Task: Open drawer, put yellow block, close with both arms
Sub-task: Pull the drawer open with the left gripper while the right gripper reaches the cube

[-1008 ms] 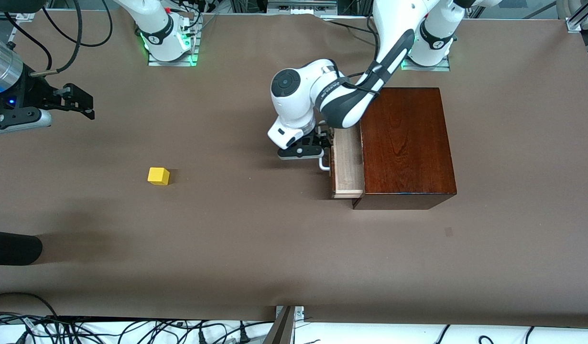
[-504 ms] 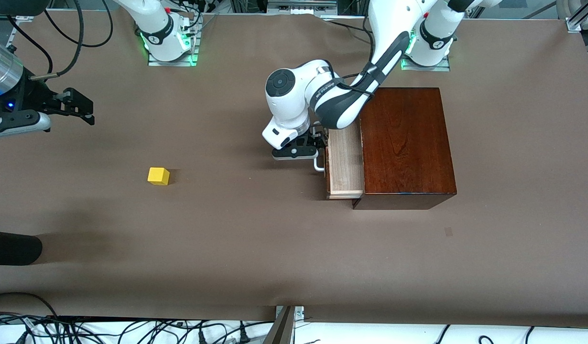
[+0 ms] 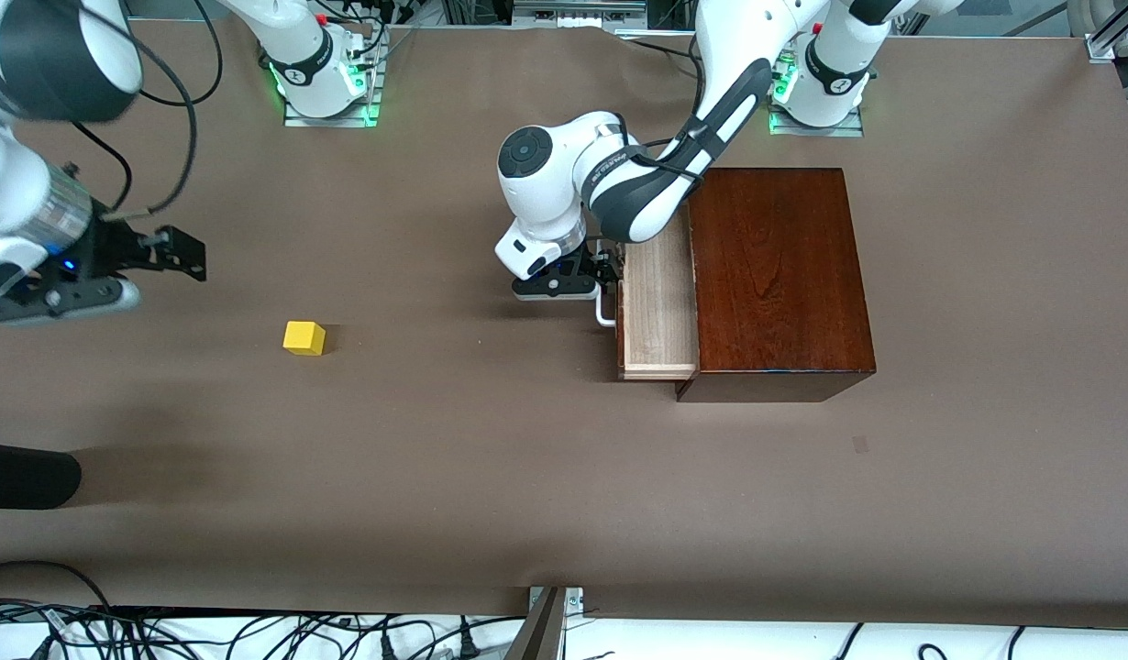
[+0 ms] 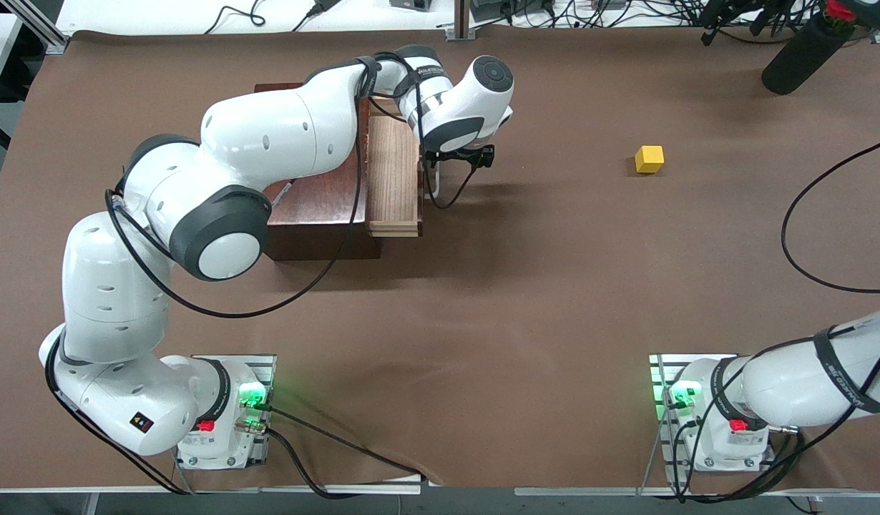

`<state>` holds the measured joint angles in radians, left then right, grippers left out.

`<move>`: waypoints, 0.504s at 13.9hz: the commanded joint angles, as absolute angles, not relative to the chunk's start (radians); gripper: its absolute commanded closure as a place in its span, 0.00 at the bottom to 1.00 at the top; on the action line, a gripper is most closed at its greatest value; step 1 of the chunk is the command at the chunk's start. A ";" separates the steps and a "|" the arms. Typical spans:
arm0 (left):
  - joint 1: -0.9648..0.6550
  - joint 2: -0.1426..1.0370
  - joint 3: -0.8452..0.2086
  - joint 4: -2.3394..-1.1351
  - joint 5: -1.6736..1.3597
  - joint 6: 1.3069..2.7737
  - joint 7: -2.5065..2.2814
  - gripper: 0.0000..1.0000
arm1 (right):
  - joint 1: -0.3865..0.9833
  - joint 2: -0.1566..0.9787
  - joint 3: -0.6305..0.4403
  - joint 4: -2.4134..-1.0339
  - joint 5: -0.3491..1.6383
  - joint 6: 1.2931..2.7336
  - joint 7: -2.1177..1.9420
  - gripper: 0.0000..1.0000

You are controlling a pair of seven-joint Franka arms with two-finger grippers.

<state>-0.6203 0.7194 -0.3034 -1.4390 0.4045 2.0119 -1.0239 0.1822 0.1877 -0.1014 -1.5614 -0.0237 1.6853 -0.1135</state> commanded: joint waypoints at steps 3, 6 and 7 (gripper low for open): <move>-0.643 0.778 -0.319 -1.329 0.390 1.899 -1.017 0.00 | 0.178 0.319 -0.098 -1.554 -0.020 1.746 -0.127 0.00; -0.650 0.782 -0.321 -1.281 0.390 1.818 -1.017 0.00 | 0.183 0.356 -0.097 -1.592 0.006 1.798 -0.115 0.00; -0.652 0.788 -0.319 -1.258 0.390 1.790 -1.017 0.00 | 0.183 0.357 -0.097 -1.627 0.009 1.843 -0.112 0.00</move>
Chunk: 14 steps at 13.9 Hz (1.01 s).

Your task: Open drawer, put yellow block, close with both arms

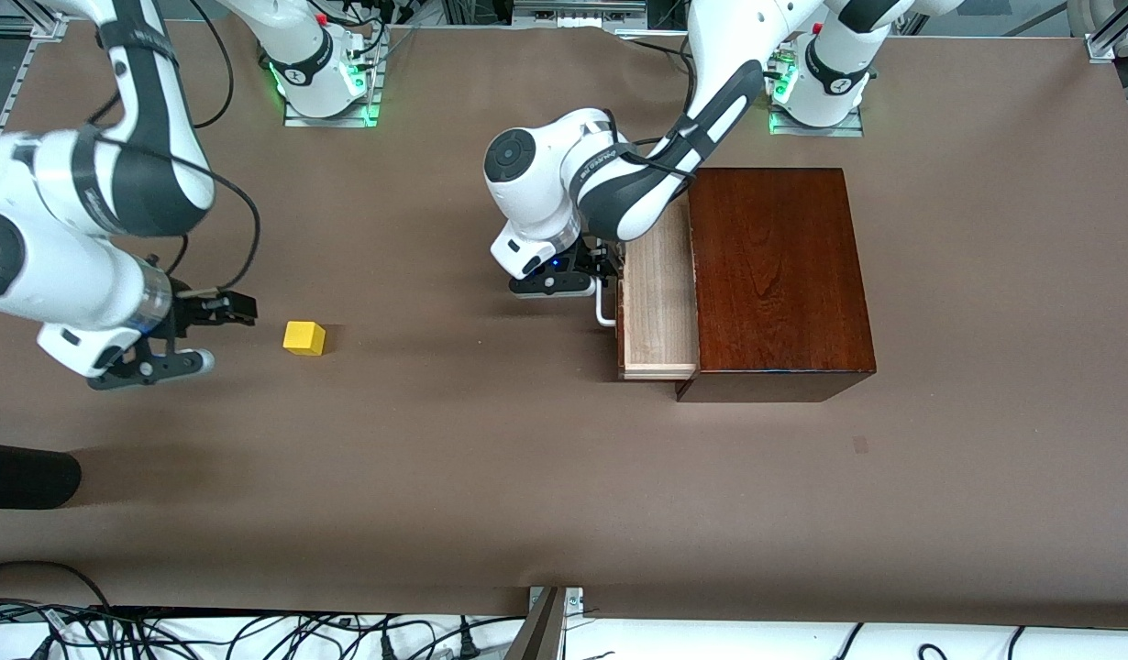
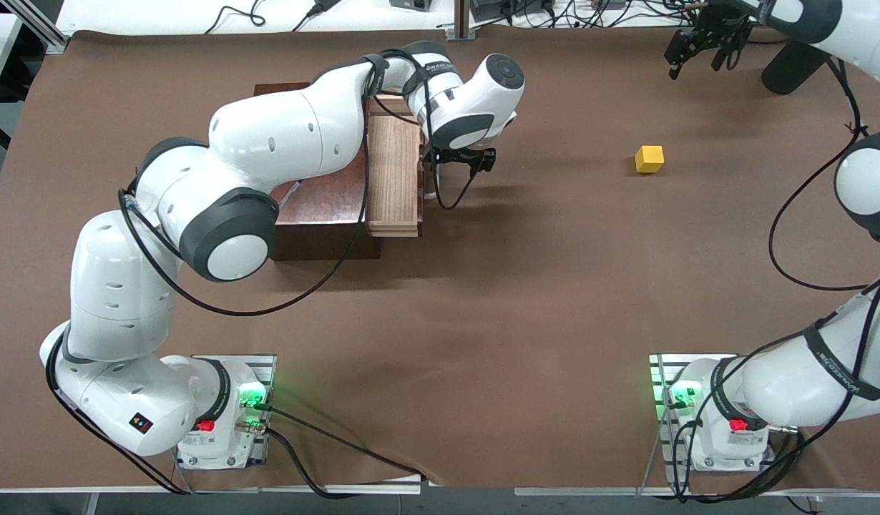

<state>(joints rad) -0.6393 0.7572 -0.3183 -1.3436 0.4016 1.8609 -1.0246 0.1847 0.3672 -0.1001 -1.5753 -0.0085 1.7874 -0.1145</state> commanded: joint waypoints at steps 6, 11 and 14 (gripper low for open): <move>-0.650 0.787 -0.316 -1.057 0.379 1.521 -0.885 0.00 | 0.175 0.356 -0.101 -1.839 0.051 2.087 -0.107 0.00; -0.586 0.701 -0.296 -0.986 0.371 1.378 -0.697 0.00 | 0.175 0.356 -0.101 -2.021 0.069 2.298 -0.107 0.00; -0.471 0.605 -0.282 -1.029 0.248 1.379 -0.568 0.00 | 0.175 0.365 -0.101 -2.075 0.071 2.362 -0.088 0.00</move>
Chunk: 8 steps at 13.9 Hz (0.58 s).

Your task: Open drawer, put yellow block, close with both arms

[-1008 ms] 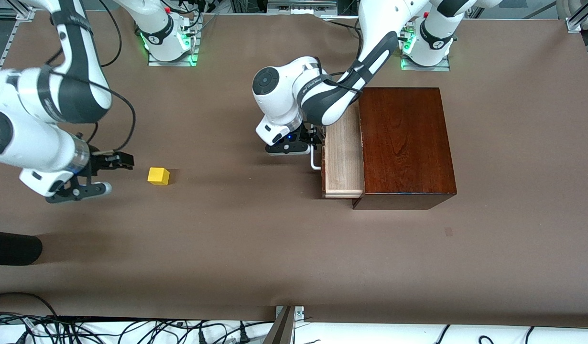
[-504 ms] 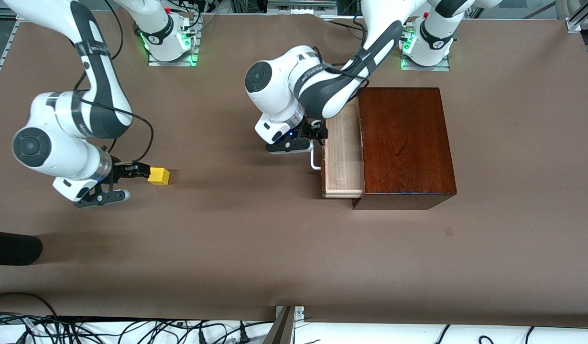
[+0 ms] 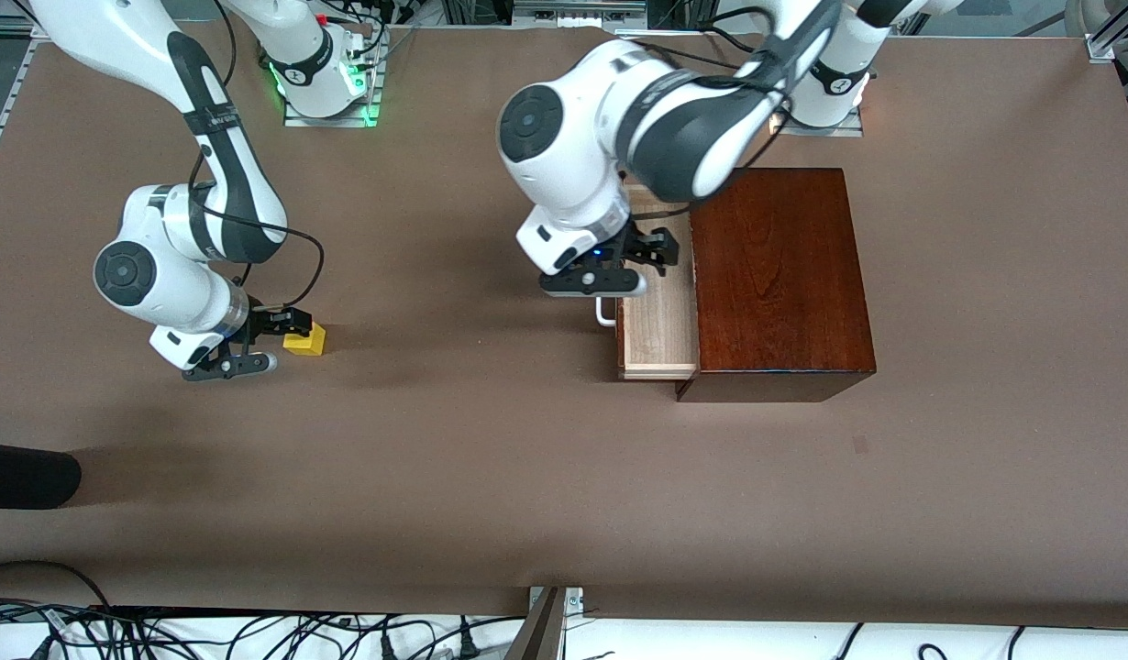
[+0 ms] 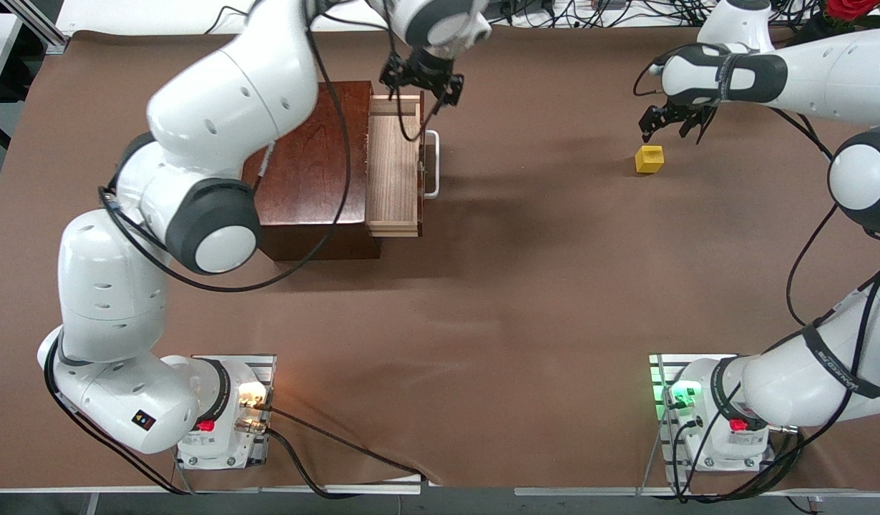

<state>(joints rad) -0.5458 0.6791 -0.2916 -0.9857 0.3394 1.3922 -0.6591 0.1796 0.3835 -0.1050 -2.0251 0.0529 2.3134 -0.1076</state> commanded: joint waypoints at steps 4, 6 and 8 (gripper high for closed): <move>-0.292 0.409 -0.244 -1.297 0.040 1.549 -0.367 0.00 | 0.175 0.408 -0.098 -2.079 0.071 2.419 -0.078 0.00; -0.209 0.324 -0.235 -1.435 0.025 1.604 -0.229 0.00 | 0.175 0.434 -0.098 -2.079 0.072 2.457 -0.074 0.00; -0.161 0.253 -0.183 -1.540 0.023 1.661 -0.134 0.00 | 0.175 0.451 -0.095 -2.079 0.086 2.468 -0.069 0.00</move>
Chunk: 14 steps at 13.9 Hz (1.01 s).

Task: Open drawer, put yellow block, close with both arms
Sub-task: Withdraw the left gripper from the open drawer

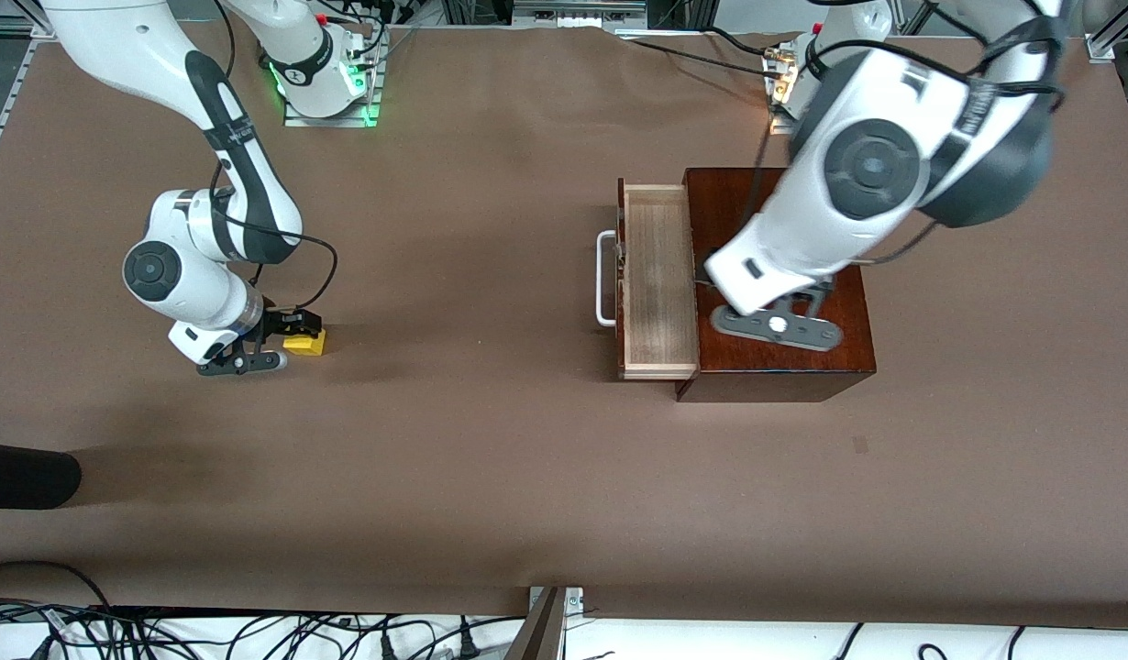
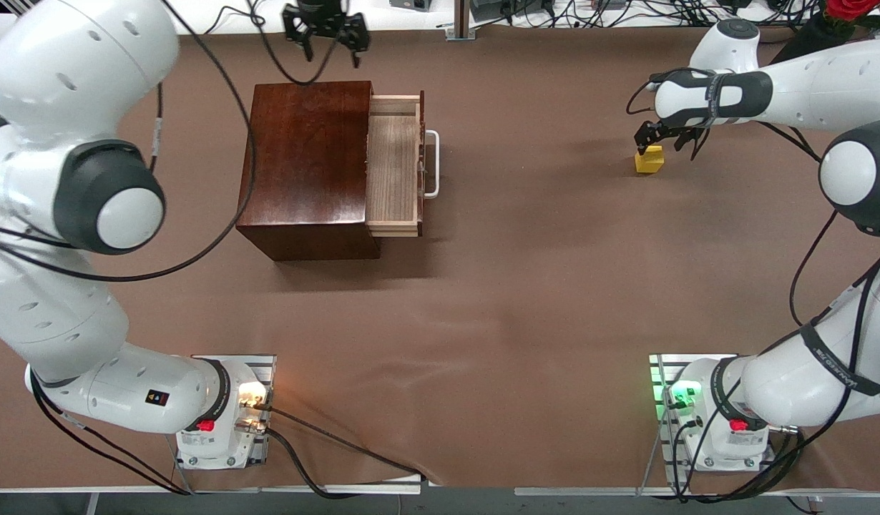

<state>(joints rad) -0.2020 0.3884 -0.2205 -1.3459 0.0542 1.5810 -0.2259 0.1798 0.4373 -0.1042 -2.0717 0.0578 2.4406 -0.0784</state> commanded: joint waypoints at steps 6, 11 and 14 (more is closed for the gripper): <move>-0.150 0.117 -0.002 -1.660 0.026 1.746 -0.129 0.00 | 0.178 0.463 -0.095 -2.080 0.121 2.480 -0.072 0.18; -0.106 0.061 0.026 -1.657 0.023 1.772 -0.130 0.00 | 0.178 0.466 -0.095 -2.108 0.121 2.522 -0.080 0.94; -0.086 0.012 0.026 -1.736 0.023 1.787 -0.109 0.00 | 0.178 0.417 -0.094 -2.086 0.118 2.467 -0.119 1.00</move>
